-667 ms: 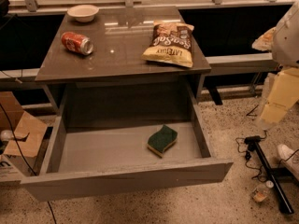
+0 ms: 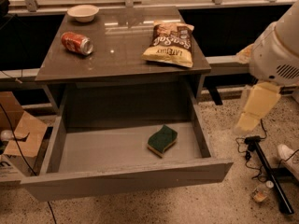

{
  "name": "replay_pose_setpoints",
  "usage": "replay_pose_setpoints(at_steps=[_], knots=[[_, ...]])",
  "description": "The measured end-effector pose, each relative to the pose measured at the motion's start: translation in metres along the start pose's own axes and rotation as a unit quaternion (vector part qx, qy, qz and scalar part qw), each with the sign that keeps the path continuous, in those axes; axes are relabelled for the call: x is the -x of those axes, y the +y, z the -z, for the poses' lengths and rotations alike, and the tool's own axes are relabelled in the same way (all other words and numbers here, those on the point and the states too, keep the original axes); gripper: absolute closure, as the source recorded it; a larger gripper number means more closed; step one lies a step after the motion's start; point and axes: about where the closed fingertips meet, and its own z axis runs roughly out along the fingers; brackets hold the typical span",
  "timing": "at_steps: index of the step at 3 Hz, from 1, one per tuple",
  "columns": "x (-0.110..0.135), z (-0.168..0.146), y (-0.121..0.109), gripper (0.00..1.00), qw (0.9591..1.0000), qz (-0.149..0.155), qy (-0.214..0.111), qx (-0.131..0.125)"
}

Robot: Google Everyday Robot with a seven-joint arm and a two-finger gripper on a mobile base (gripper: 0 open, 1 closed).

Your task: Pick sponge from top drawer and place on counter

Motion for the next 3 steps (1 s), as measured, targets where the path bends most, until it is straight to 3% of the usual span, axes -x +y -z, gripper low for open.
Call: replay_pose_setpoints(at_steps=[1,2,3], knots=[[0.015,-0.044,0.011,0.00,0.9985,-0.016,-0.051,0.011],[0.015,-0.044,0.011,0.00,0.9985,-0.016,-0.051,0.011],[0.032,-0.068,0.011,0.00,0.9974,-0.023,-0.066,0.017]])
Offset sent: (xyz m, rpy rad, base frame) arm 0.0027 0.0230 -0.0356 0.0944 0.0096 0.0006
